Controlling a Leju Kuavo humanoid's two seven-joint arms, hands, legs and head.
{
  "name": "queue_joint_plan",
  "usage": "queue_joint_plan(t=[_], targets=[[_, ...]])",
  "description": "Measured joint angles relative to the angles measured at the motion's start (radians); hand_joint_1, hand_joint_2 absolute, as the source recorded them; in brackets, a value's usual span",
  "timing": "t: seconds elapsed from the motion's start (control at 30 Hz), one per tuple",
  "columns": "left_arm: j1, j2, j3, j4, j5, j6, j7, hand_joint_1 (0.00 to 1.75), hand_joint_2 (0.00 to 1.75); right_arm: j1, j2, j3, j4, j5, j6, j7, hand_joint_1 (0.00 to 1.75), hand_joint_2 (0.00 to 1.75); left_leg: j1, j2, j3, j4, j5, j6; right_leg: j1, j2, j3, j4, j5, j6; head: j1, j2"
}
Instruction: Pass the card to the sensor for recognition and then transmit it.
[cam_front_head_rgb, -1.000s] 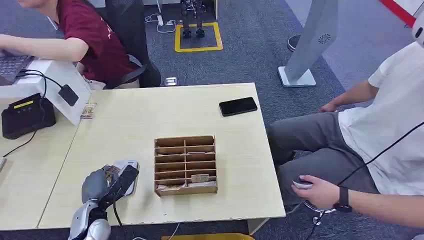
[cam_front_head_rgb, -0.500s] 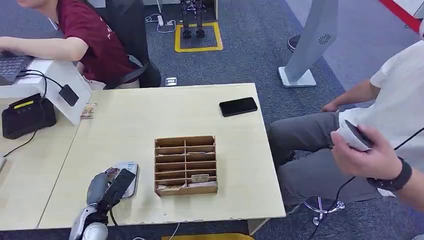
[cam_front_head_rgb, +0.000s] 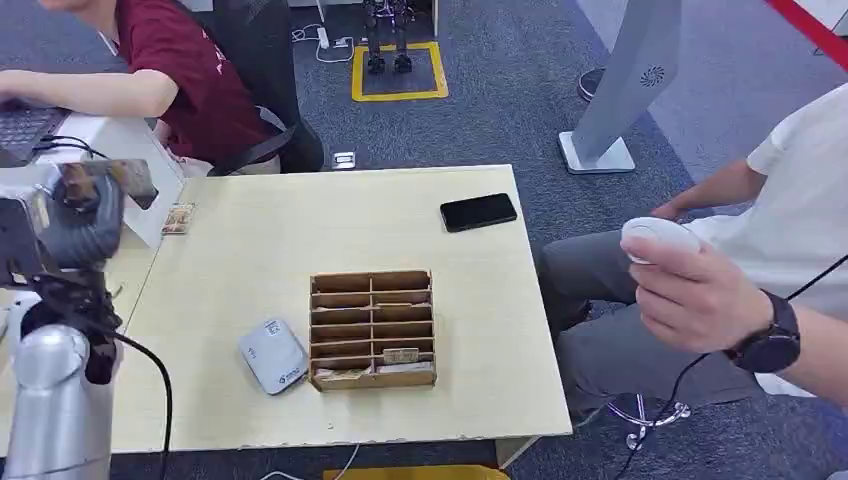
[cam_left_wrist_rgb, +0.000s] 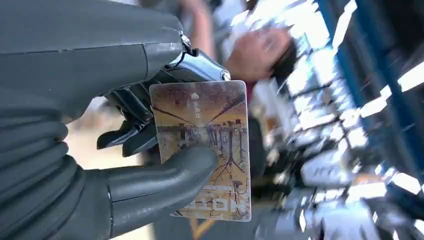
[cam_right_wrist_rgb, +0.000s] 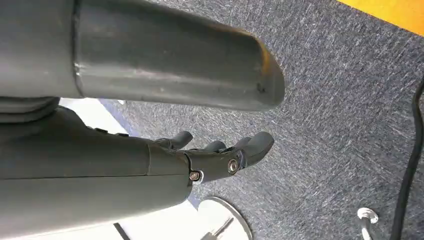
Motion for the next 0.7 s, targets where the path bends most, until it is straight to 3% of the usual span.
queue_joint_plan(t=[0.13,0.43,0.5,0.7], targets=[[-0.119,0.045,0.0,0.023,-0.072,0.03,0.009,1.75,1.75,-0.002,0.0,0.016,0.0,0.0,0.002,0.006,0.0,0.0,0.0,0.002,0.0,0.0,0.0,0.0,0.0,0.002,-0.001,0.0,0.0,0.0,0.0,0.0],[-0.145,0.068,0.0,0.041,-0.124,0.049,0.009,1.75,1.75,-0.004,0.0,0.024,0.0,0.0,0.004,0.006,0.0,0.0,-0.001,0.002,-0.001,0.0,0.0,0.0,0.0,0.002,-0.002,-0.001,0.0,0.0,0.0,0.0],[-0.151,0.081,-0.003,0.051,-0.255,0.091,0.006,1.75,1.75,-0.004,0.0,0.033,0.0,0.0,0.004,0.003,0.0,0.0,-0.001,0.003,-0.001,0.0,0.0,0.0,0.0,0.002,-0.003,-0.001,0.0,0.0,0.0,0.0],[-0.16,0.206,-0.095,0.157,-0.927,0.242,0.01,1.75,1.75,-0.016,-0.006,0.066,0.0,0.0,0.019,-0.014,0.0,0.0,0.0,0.005,-0.001,0.0,0.0,0.0,0.0,0.006,-0.004,0.0,0.0,0.0,0.0,0.0]])
